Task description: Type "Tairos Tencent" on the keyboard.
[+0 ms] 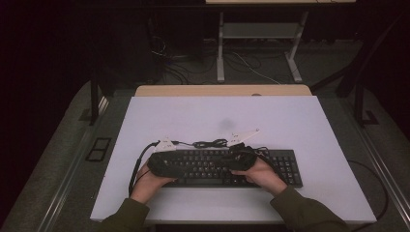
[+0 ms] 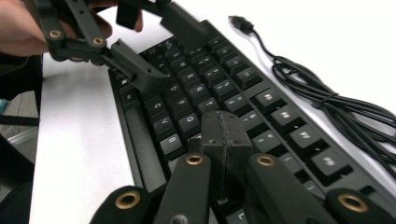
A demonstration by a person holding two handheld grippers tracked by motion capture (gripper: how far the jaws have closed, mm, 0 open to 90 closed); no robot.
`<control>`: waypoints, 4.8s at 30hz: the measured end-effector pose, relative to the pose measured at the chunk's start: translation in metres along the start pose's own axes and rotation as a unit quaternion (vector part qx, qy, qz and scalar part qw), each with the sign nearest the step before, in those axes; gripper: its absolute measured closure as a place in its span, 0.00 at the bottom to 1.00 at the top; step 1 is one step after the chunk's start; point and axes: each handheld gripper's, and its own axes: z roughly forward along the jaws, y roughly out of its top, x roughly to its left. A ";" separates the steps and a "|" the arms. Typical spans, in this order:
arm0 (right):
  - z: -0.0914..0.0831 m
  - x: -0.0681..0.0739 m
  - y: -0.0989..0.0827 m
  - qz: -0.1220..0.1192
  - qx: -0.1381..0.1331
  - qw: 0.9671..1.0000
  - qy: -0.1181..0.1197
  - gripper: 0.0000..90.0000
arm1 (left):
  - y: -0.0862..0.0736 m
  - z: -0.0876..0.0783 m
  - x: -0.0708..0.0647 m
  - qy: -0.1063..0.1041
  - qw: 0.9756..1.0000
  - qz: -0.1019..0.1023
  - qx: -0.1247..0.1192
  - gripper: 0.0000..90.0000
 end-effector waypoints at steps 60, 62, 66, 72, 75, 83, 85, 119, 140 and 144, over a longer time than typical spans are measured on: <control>0.008 0.005 -0.004 -0.009 0.016 1.000 0.006 0.68 | 0.001 -0.004 -0.005 -0.003 1.000 0.012 -0.008 0.41; 0.007 0.004 -0.004 -0.008 0.014 1.000 0.002 0.62 | 0.001 -0.004 -0.005 -0.004 1.000 0.012 -0.007 0.45; 0.006 0.003 -0.005 -0.005 0.011 1.000 -0.015 0.50 | 0.000 -0.004 -0.005 -0.012 1.000 0.009 -0.004 0.52; 0.005 0.000 -0.005 -0.007 0.017 0.999 -0.040 0.40 | 0.000 -0.005 -0.006 -0.020 1.000 0.012 -0.001 0.67; 0.003 -0.002 -0.006 -0.005 0.017 0.999 -0.043 0.39 | 0.001 -0.006 -0.007 -0.023 1.000 0.014 0.001 0.76; -0.001 -0.006 -0.006 0.001 0.012 0.999 -0.049 0.38 | 0.001 -0.006 -0.009 -0.038 0.999 0.012 0.010 0.93; -0.001 -0.007 -0.006 0.002 0.012 0.999 -0.050 0.38 | 0.001 -0.006 -0.008 -0.043 0.999 0.018 0.015 0.97; -0.003 -0.009 -0.007 -0.002 0.013 0.998 -0.053 0.38 | -0.004 0.006 -0.014 -0.069 0.994 0.045 0.070 0.99; -0.003 -0.008 -0.006 0.001 0.009 0.998 -0.055 0.38 | 0.003 -0.002 -0.008 -0.055 0.997 0.034 0.048 0.99; -0.003 -0.008 -0.006 0.002 0.009 0.998 -0.055 0.38 | 0.004 -0.001 -0.004 -0.048 0.997 0.030 0.043 0.99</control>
